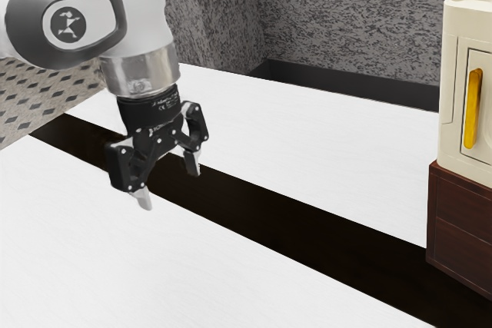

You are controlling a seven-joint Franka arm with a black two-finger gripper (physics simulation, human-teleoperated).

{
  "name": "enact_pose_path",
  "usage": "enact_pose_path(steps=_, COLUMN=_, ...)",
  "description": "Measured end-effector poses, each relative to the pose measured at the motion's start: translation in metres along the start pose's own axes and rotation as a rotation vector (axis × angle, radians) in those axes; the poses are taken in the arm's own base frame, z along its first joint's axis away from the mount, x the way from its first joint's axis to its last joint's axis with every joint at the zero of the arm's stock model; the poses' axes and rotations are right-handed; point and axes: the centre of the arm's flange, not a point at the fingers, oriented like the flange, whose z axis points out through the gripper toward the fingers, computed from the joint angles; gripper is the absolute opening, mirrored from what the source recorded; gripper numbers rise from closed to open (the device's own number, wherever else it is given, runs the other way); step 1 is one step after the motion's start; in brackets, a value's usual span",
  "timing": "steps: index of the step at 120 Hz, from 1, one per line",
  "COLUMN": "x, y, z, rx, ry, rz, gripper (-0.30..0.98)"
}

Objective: Pull the drawer handle with one arm to open the drawer

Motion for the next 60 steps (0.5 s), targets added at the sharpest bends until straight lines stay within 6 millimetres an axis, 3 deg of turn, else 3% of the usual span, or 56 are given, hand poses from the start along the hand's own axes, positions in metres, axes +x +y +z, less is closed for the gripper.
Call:
enact_pose_path(steps=11, x=-0.026, y=0.008, z=0.01, rx=-0.036, ry=-0.014, rz=0.048, gripper=0.69)
enact_pose_path(steps=21, x=-0.038, y=0.009, z=0.003, rx=-0.089, ry=-0.024, rz=0.07, gripper=0.69)
enact_pose_path(steps=33, x=-0.075, y=-0.001, z=-0.006, rx=-0.127, ry=-0.03, rz=0.145, gripper=0.69)
enact_pose_path(steps=41, x=-0.101, y=0.003, z=0.005, rx=-0.118, ry=-0.028, rz=0.188, gripper=0.69)
enact_pose_path(steps=60, x=-0.142, y=0.042, z=0.053, rx=-0.157, ry=-0.072, rz=0.206, gripper=0.69)
